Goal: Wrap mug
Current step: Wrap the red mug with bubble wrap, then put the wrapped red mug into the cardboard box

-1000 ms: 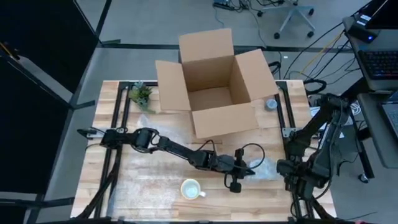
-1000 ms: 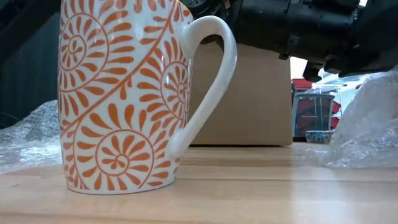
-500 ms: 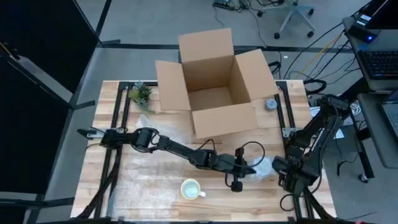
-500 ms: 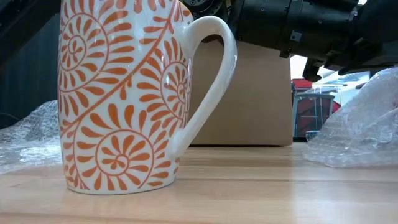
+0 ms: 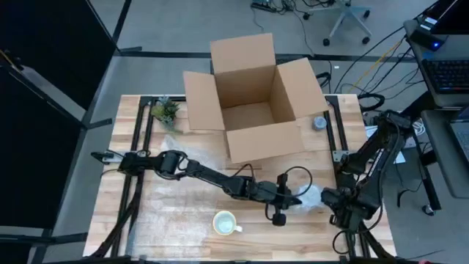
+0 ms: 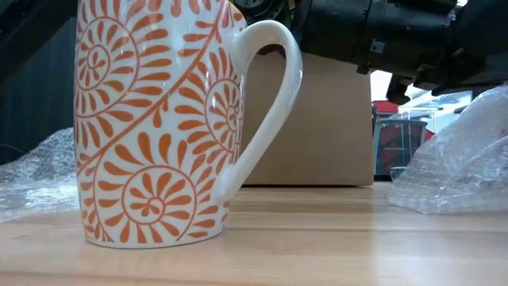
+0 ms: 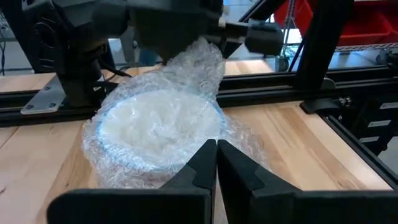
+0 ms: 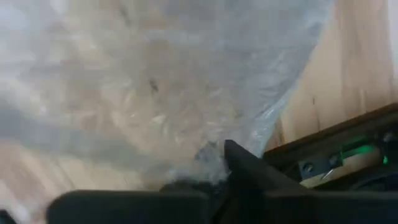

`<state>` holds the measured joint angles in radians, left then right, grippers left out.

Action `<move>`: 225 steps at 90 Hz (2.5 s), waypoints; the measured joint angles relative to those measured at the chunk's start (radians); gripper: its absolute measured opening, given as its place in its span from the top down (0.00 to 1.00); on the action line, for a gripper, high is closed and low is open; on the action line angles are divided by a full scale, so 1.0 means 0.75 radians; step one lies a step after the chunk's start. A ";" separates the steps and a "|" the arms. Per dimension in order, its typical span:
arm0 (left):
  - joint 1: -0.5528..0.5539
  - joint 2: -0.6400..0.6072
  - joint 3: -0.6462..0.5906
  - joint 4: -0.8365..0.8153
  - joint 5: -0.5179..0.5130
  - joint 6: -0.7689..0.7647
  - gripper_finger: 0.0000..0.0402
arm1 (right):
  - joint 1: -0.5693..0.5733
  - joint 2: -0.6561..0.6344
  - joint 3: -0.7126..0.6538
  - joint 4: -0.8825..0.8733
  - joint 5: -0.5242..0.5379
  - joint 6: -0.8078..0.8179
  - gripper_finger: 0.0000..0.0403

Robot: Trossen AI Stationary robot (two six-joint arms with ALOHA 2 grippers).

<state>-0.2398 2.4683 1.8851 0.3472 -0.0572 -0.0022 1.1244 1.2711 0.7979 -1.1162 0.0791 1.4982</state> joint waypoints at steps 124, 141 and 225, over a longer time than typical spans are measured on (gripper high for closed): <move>0.014 -0.004 0.002 -0.032 0.006 -0.087 1.00 | -0.084 -0.253 0.083 0.130 0.092 -0.148 0.66; 0.018 -0.004 0.002 -0.032 0.021 -0.093 1.00 | -0.084 -0.300 0.083 0.264 0.269 -0.234 0.57; 0.023 -0.004 0.002 -0.032 0.036 -0.127 1.00 | -0.212 -0.058 0.083 0.345 0.482 -0.838 0.56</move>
<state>-0.2226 2.4653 1.8866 0.3229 -0.0299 -0.0971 0.9657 1.2273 0.8600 -0.8574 0.4404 0.8700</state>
